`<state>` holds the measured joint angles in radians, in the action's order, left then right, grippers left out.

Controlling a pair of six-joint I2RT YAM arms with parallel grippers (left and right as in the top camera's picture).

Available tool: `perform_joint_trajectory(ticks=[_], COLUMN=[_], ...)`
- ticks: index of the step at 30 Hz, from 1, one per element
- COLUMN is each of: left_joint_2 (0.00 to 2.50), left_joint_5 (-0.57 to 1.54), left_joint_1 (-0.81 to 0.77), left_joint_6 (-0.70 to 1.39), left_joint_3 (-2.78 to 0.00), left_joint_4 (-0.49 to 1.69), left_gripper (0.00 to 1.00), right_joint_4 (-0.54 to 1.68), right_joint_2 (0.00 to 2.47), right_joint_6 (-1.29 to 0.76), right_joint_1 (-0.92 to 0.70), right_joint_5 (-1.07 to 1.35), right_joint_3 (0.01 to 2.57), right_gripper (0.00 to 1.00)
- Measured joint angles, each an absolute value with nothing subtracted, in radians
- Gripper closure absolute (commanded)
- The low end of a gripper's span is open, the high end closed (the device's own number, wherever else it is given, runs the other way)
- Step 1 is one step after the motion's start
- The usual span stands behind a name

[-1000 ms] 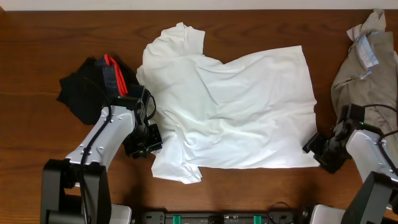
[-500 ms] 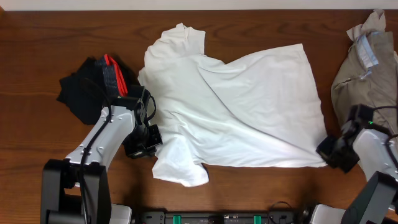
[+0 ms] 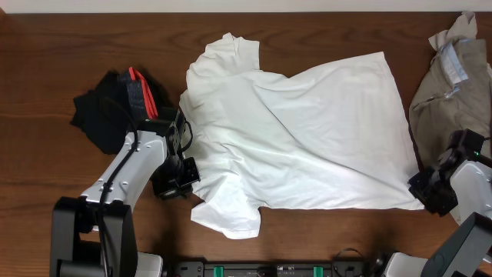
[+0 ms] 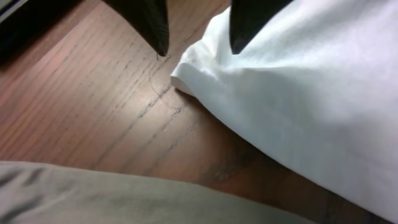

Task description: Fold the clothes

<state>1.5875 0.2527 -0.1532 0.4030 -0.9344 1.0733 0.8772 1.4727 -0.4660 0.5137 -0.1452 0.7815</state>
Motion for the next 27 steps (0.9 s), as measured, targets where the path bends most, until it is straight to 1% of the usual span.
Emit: perform_joint_trajectory(ticks=[2, 3, 4, 7, 10, 12, 14, 21, 24, 26, 27], left_joint_2=[1.588, 1.588, 1.588, 1.588, 1.588, 1.588, 1.588, 1.588, 1.588, 1.588, 1.588], left_joint_5=[0.26, 0.264, 0.265, 0.276, 0.295, 0.305, 0.312, 0.363, 0.383, 0.391, 0.393], left_joint_1=[-0.154, -0.154, -0.154, -0.153, -0.153, -0.153, -0.153, -0.154, -0.159, -0.161, -0.163], left_joint_6=[0.395, 0.39, 0.389, 0.389, 0.393, 0.413, 0.434, 0.487, 0.515, 0.535, 0.542], left_joint_3=[-0.934, -0.934, -0.934, -0.934, -0.934, -0.934, -0.926, -0.863, -0.826, -0.798, -0.785], left_joint_4=[1.072, 1.069, 1.061, 1.027, 0.98, 0.963, 0.948, 0.907, 0.853, 0.816, 0.802], left_gripper=[0.38, 0.31, 0.27, 0.26, 0.26, 0.28, 0.35, 0.43, 0.52, 0.66, 0.76], right_joint_4=[0.867, 0.857, 0.843, 0.817, 0.8, 0.799, 0.801, 0.803, 0.803, 0.803, 0.803], right_joint_2=[1.473, 1.473, 1.473, 1.467, 1.443, 1.427, 1.415, 1.413, 1.413, 1.413, 1.413], right_joint_6=[-0.452, -0.436, -0.414, -0.344, -0.28, -0.255, -0.238, -0.216, -0.215, -0.215, -0.215], right_joint_1=[0.514, 0.514, 0.514, 0.514, 0.514, 0.514, 0.514, 0.514, 0.514, 0.514, 0.514], right_joint_5=[-0.108, -0.082, -0.047, 0.09, 0.237, 0.308, 0.36, 0.429, 0.437, 0.439, 0.44], right_joint_3=[0.783, 0.785, 0.786, 0.794, 0.801, 0.804, 0.805, 0.805, 0.805, 0.805, 0.805], right_gripper=[0.64, 0.62, 0.59, 0.51, 0.48, 0.48, 0.47, 0.48, 0.48, 0.48, 0.48])
